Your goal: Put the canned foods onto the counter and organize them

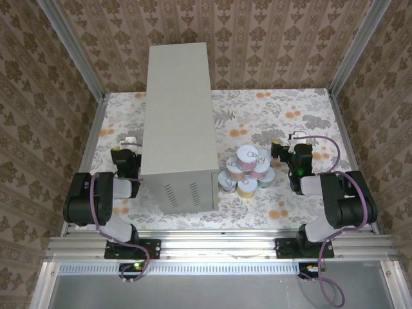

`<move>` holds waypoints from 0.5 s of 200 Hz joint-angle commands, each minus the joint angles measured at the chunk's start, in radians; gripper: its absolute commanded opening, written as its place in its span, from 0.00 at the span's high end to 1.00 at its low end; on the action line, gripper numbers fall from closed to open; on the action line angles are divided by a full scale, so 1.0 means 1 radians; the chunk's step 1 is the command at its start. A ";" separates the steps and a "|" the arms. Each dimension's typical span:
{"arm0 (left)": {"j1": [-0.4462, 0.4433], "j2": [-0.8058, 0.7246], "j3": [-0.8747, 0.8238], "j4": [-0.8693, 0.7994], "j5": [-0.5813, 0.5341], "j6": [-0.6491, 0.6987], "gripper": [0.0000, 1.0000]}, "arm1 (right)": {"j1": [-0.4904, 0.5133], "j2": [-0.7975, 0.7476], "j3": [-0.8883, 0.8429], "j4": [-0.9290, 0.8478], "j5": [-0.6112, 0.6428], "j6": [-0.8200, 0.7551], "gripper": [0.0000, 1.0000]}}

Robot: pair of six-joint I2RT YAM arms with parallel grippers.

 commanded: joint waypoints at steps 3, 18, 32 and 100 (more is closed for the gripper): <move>0.003 -0.005 0.025 -0.019 0.046 0.000 0.00 | 0.009 -0.002 0.010 0.009 0.035 0.005 0.00; 0.003 -0.004 0.025 -0.019 0.047 0.000 0.00 | 0.008 -0.002 0.010 0.010 0.035 0.005 0.00; 0.002 -0.004 0.025 -0.019 0.046 -0.001 0.00 | 0.008 -0.002 0.010 0.010 0.035 0.005 0.00; 0.006 -0.004 0.028 -0.026 0.056 -0.003 0.00 | 0.009 -0.002 0.010 0.009 0.035 0.005 0.00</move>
